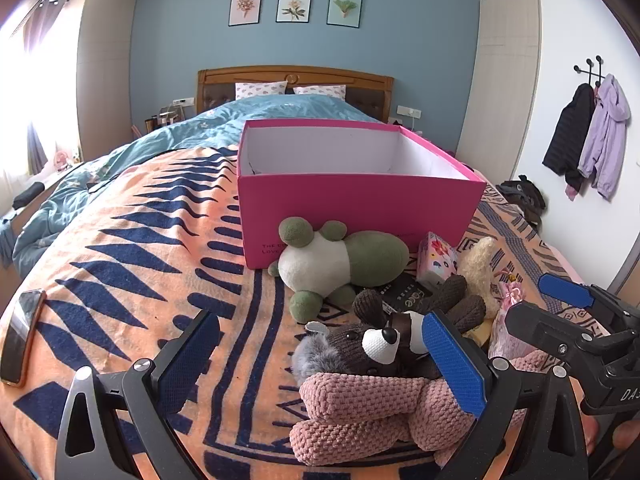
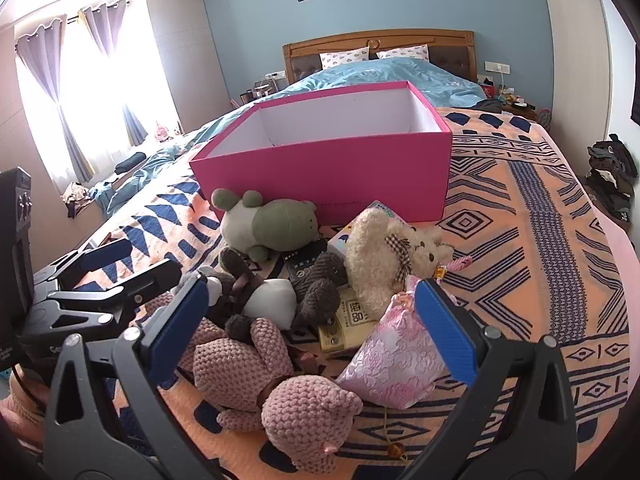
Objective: Organize objects
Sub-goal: 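Move both grippers down onto the pink knit bear in the pile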
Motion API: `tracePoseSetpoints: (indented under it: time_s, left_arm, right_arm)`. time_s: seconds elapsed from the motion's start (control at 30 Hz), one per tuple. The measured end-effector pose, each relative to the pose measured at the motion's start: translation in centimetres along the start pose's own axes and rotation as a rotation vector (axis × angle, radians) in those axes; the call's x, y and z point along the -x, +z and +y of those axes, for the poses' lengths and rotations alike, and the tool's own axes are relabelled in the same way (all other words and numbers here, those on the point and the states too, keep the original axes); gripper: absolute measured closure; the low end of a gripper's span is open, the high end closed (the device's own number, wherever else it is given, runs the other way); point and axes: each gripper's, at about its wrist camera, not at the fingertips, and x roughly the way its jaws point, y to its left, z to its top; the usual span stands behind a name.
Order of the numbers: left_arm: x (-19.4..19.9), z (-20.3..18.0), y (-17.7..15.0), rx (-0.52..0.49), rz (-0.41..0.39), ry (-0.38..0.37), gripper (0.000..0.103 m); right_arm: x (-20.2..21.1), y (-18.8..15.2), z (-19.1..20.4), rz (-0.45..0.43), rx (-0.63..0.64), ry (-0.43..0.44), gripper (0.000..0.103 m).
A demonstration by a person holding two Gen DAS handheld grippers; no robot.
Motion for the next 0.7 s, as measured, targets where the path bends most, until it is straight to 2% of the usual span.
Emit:
tracePoseSetpoints:
  time_s: [0.3, 0.37, 0.43, 0.5, 0.7]
  left_arm:
    - [0.8, 0.3, -0.8, -0.048, -0.015, -0.042, 0.0]
    - [0.9, 0.3, -1.1, -0.078, -0.028, -0.049, 0.0]
    - [1.1, 0.4, -1.5, -0.098, -0.029, -0.06, 0.0]
    - [1.2, 0.4, -1.8, -0.098, -0.039, -0.083, 0.0]
    - [1.0, -0.3, -2.6, -0.127, 0.018, -0.146, 0.001]
  right_arm:
    - [0.1, -1.3, 0.2, 0.042, 0.034, 0.04, 0.0]
    - [0.1, -1.8, 0.2, 0.063, 0.046, 0.056, 0.003]
    - [0.3, -2.4, 0.0, 0.083, 0.046, 0.065, 0.016]
    - [0.5, -3.0, -0.3, 0.102, 0.043, 0.082, 0.023]
    - [0.8, -5.0, -1.5, 0.149, -0.002, 0.087, 0.024]
